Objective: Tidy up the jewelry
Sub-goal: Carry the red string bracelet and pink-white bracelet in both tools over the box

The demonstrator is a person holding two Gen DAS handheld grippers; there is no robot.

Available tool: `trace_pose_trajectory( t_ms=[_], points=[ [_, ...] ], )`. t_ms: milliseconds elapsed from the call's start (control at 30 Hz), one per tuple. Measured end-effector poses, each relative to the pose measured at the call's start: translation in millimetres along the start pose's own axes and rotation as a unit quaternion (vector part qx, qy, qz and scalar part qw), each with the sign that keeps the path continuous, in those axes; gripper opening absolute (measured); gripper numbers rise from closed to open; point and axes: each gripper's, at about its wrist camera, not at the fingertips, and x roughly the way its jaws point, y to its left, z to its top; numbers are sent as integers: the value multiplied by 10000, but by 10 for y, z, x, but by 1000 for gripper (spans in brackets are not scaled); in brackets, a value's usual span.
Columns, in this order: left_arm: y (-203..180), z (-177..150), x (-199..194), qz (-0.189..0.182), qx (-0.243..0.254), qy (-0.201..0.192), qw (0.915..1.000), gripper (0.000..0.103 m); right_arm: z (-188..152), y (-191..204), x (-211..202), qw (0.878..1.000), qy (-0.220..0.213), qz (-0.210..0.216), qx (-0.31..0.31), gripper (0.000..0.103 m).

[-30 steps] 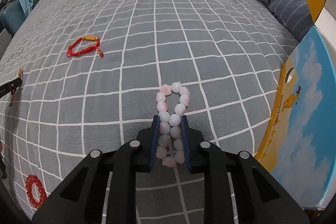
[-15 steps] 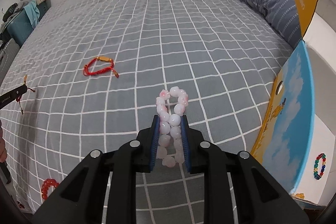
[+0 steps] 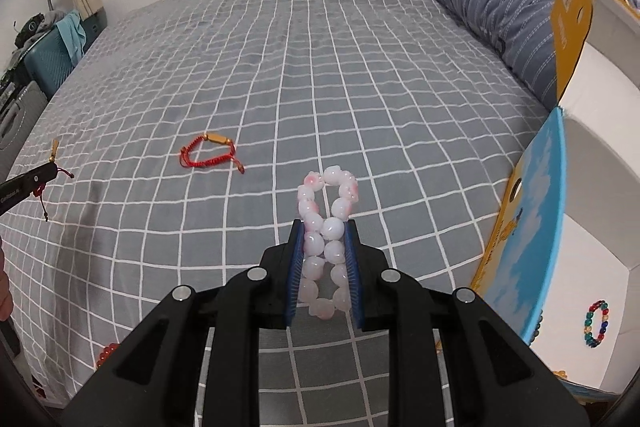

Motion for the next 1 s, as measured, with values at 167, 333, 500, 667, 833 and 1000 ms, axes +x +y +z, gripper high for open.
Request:
trace_pose_trajectory(
  t_ms=[167, 333, 500, 667, 833, 1000],
  points=[
    [-197, 29, -185, -122, 223, -139, 9996, 9, 22, -30, -188, 9999, -161, 26, 26, 19],
    [-397, 41, -379, -235, 395, -314, 9984, 9, 46, -52, -424, 9993, -365, 32, 33, 19],
    [-593, 48, -513, -353, 545, -374, 9972, 9, 88, -85, -565, 9988, -493, 7, 65, 19],
    [-797, 55, -634, -499, 677, -430, 9955, 9, 113, -174, -711, 9979, -623, 6, 156, 19],
    [-1007, 68, -735, -612, 841, -495, 9933, 9, 104, -289, -823, 9970, -733, 0, 229, 19],
    [-1270, 95, -842, -741, 1034, -589, 9901, 9, 86, -449, -934, 9959, -831, -52, 357, 19]
  ],
)
